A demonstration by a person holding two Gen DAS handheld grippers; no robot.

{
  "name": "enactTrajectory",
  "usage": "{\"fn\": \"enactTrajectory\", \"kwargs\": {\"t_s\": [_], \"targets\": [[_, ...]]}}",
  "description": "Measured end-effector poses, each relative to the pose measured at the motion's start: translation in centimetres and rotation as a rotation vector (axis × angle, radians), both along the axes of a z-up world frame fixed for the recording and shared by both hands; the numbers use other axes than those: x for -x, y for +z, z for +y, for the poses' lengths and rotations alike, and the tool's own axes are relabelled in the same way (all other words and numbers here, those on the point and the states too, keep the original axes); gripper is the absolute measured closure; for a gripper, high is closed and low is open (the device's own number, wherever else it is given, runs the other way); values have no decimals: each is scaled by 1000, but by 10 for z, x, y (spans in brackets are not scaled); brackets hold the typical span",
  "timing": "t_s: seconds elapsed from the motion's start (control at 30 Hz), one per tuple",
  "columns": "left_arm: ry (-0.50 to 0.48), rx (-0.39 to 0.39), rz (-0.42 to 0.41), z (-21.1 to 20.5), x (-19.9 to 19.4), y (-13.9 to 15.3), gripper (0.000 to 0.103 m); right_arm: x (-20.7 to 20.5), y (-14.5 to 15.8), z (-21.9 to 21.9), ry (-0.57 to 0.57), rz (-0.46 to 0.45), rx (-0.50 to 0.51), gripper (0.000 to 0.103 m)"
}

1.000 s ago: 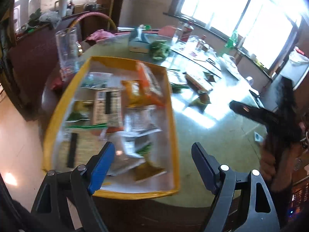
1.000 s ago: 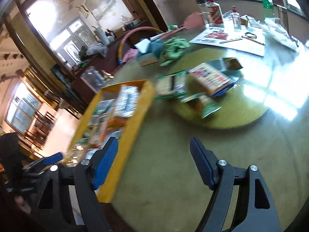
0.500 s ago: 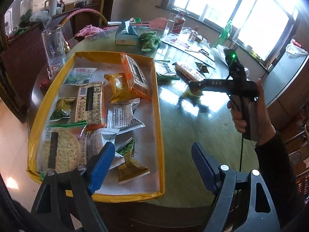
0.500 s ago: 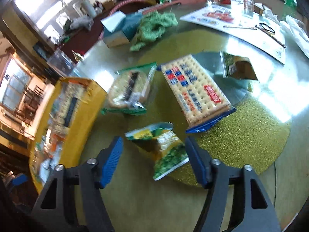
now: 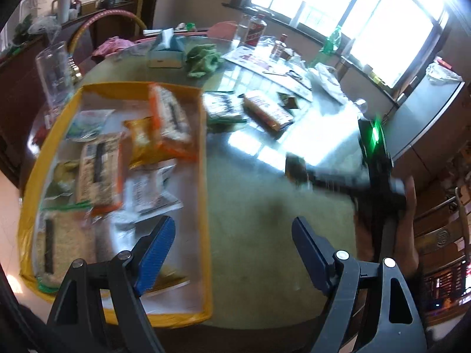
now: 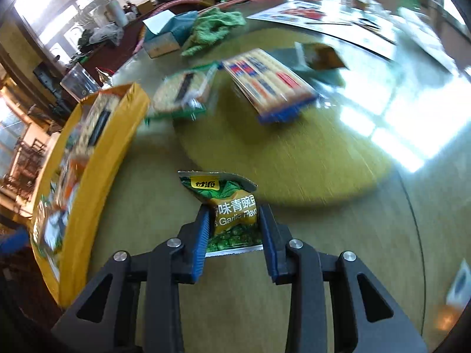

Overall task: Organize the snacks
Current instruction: 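Withdraw both tools and grasp the green pea snack bag with the right tool, then grasp the blue-printed cracker pack with the left tool while the right holds the pea bag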

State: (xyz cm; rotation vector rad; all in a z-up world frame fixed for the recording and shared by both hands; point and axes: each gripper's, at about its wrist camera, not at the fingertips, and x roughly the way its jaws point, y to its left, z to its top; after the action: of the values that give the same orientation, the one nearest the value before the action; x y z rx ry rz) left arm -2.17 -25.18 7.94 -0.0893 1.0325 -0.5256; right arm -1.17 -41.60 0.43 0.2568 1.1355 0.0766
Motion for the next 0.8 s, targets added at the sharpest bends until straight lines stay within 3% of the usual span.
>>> {"fn": "enactTrajectory", "kwargs": {"t_s": [0.13, 0.23, 0.33, 0.43, 0.57, 0.63, 0.73, 0.8], "targets": [[-23, 17, 58, -44, -27, -2, 21, 47, 1, -24, -75, -11, -10, 69], [-34, 12, 110, -85, -61, -12, 21, 72, 6, -52, -162, -18, 40, 69], [61, -23, 161, -121, -106, -33, 22, 87, 9, -82, -246, -26, 55, 69], [142, -94, 141, -147, -140, -48, 23, 98, 8, -106, -307, -38, 31, 69], [267, -136, 159, -181, -185, -63, 23, 104, 6, -122, -321, -60, -37, 69], [285, -177, 123, -197, -196, -64, 22, 106, 6, -121, -310, -71, -34, 69], [310, -234, 190, -215, -215, -82, 23, 111, 6, -122, -303, -81, -40, 69], [329, -233, 205, -220, -219, -88, 23, 113, 5, -120, -304, -87, -49, 69]]}}
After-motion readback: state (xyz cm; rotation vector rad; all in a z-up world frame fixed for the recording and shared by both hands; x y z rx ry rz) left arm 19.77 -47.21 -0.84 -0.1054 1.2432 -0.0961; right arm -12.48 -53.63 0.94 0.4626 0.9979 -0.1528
